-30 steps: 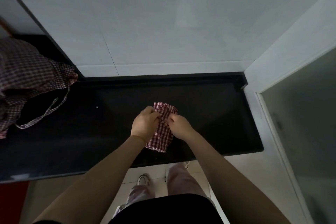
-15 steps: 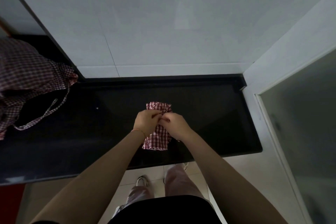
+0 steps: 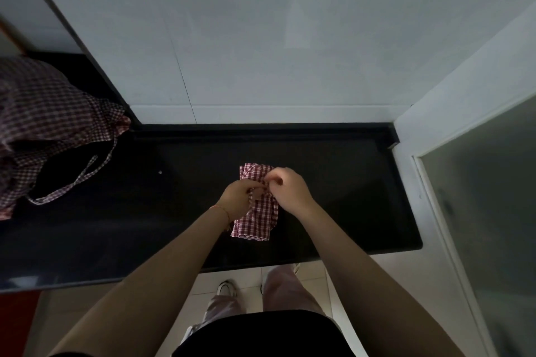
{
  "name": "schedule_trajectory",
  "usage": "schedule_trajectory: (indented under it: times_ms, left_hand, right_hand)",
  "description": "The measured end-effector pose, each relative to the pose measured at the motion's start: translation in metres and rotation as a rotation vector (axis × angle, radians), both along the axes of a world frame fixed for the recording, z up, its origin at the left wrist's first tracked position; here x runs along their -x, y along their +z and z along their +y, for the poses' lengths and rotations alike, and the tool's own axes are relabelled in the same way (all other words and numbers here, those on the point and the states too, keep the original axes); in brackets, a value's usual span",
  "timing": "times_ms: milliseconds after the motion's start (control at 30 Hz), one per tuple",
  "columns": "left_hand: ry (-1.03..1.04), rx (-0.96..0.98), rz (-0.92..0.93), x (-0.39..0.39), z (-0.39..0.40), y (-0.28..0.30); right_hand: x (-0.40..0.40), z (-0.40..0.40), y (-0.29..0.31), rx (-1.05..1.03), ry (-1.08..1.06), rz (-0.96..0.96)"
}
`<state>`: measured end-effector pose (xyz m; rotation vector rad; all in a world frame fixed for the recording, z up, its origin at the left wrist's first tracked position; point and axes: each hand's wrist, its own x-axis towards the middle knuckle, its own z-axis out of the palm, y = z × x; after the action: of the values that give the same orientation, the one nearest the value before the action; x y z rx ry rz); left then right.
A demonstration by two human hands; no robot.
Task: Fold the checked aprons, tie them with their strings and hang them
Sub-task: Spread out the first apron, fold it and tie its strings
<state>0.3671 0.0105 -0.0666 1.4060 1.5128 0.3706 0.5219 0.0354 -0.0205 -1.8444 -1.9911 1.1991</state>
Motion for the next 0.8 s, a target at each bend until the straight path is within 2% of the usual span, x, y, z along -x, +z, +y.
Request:
schedule_trajectory:
  times_ms: [100,233,300,400,533,700,800]
  left_hand:
    - [-0.021,0.009,-0.061,0.003,0.002,0.0]
    - [0.013,0.028,-0.075,0.007,0.006,0.009]
    - [0.101,0.021,-0.117,0.009,0.007,0.01]
    - [0.314,0.127,-0.264,0.006,0.009,0.014]
    - [0.391,0.143,-0.253,0.003,0.01,0.018]
    - [0.182,0.15,-0.142,0.009,0.014,0.022]
    - [0.203,0.147,-0.131,0.011,0.012,0.025]
  right_hand:
    - [-0.002,0.001,-0.005,0.003,0.084,-0.115]
    - [0.0,0.002,-0.008,0.054,0.069,-0.138]
    - [0.001,0.003,-0.008,0.106,0.085,-0.149]
    - [0.004,0.004,-0.007,0.145,0.142,-0.174]
    - [0.008,0.002,-0.013,0.084,0.14,-0.163]
    - [0.011,-0.002,-0.024,-0.065,0.096,-0.148]
    - [0.016,-0.003,-0.027,-0.076,0.12,-0.151]
